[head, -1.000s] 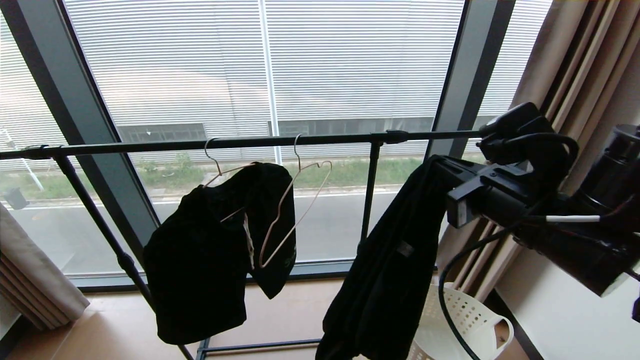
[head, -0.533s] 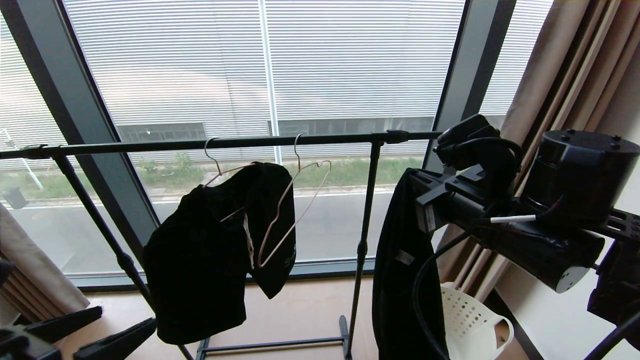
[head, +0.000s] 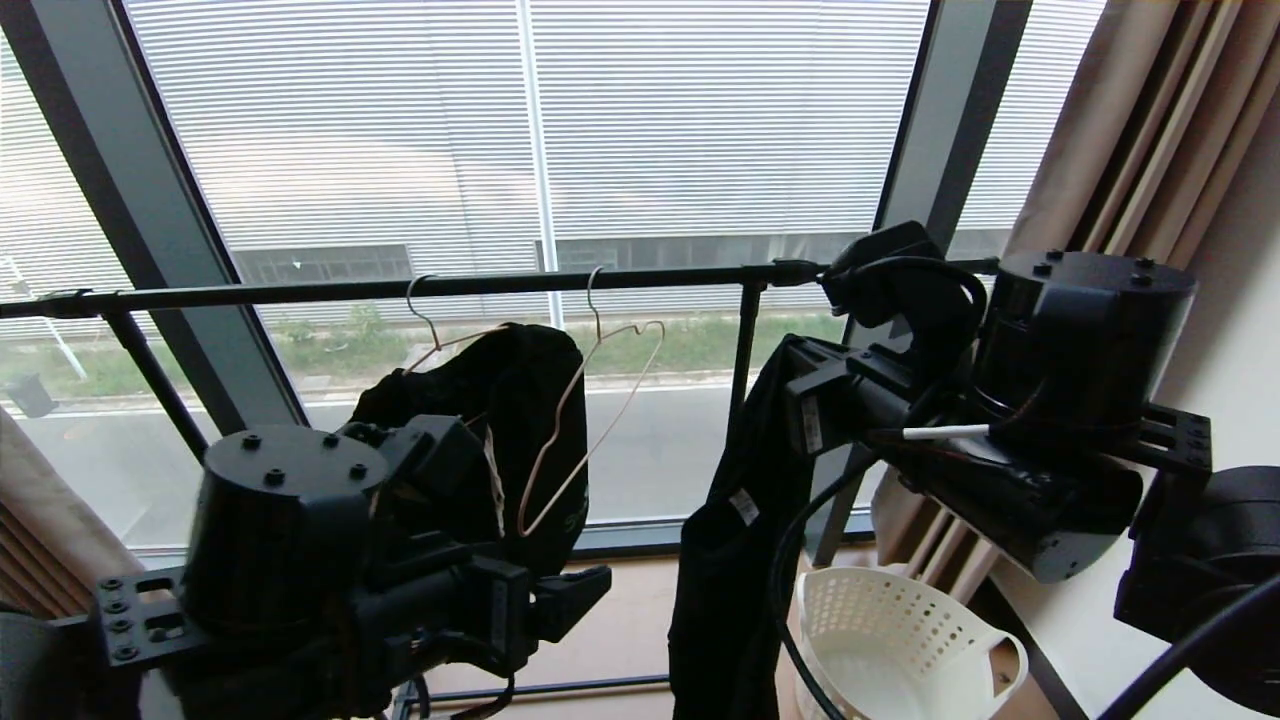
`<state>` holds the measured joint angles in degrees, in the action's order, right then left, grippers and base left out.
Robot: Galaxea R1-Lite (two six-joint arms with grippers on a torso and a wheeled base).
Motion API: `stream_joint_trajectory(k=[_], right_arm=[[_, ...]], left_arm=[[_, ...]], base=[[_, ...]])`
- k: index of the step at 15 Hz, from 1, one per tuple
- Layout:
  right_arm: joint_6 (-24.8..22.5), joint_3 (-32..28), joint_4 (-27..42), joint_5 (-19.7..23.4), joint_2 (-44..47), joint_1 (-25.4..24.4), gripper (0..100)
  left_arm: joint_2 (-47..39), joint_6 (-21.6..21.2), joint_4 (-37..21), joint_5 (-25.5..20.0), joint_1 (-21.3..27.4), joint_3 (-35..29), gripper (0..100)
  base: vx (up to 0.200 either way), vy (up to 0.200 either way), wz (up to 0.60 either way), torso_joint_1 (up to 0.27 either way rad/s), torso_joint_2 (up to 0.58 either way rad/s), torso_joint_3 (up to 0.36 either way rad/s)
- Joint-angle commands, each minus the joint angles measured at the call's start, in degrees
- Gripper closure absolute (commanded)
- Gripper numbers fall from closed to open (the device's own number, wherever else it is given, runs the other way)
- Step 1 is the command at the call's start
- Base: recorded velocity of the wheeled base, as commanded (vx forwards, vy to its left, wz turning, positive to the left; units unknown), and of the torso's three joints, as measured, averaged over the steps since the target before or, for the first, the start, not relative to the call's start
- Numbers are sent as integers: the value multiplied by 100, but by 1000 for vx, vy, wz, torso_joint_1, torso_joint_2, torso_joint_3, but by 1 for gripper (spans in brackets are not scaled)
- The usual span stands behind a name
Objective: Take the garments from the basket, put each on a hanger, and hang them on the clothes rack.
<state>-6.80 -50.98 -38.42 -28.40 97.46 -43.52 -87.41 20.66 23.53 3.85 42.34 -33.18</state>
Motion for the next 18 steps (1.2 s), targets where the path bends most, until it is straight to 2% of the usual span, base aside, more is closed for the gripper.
stream_joint_trajectory(k=[1, 3, 5, 10, 12, 18], right_arm=[[83, -281, -16, -280, 387, -157, 100], [135, -342, -34, -341, 493, -271, 100], [179, -342, -25, -341, 519, -359, 100], [302, -316, -25, -350, 634, -508, 100], [329, -307, -25, -350, 634, -517, 100], [337, -263, -60, -394, 563, -517, 100]], left_arm=[[-664, 25, 20, 1, 161, -294, 0], [-1006, 25, 205, -7, 161, -479, 0], [-1481, 25, 688, 1, 161, -646, 0], [-2263, 96, 1365, 28, 240, -769, 0], [-2430, 307, 1506, 107, 240, -786, 0], [-2755, 456, 1787, 406, 222, -848, 0]], base=[[0, 0, 0, 0, 0, 0], [0, 0, 0, 0, 0, 0], [0, 0, 0, 0, 0, 0], [0, 0, 0, 0, 0, 0], [0, 0, 0, 0, 0, 0], [0, 0, 0, 0, 0, 0]])
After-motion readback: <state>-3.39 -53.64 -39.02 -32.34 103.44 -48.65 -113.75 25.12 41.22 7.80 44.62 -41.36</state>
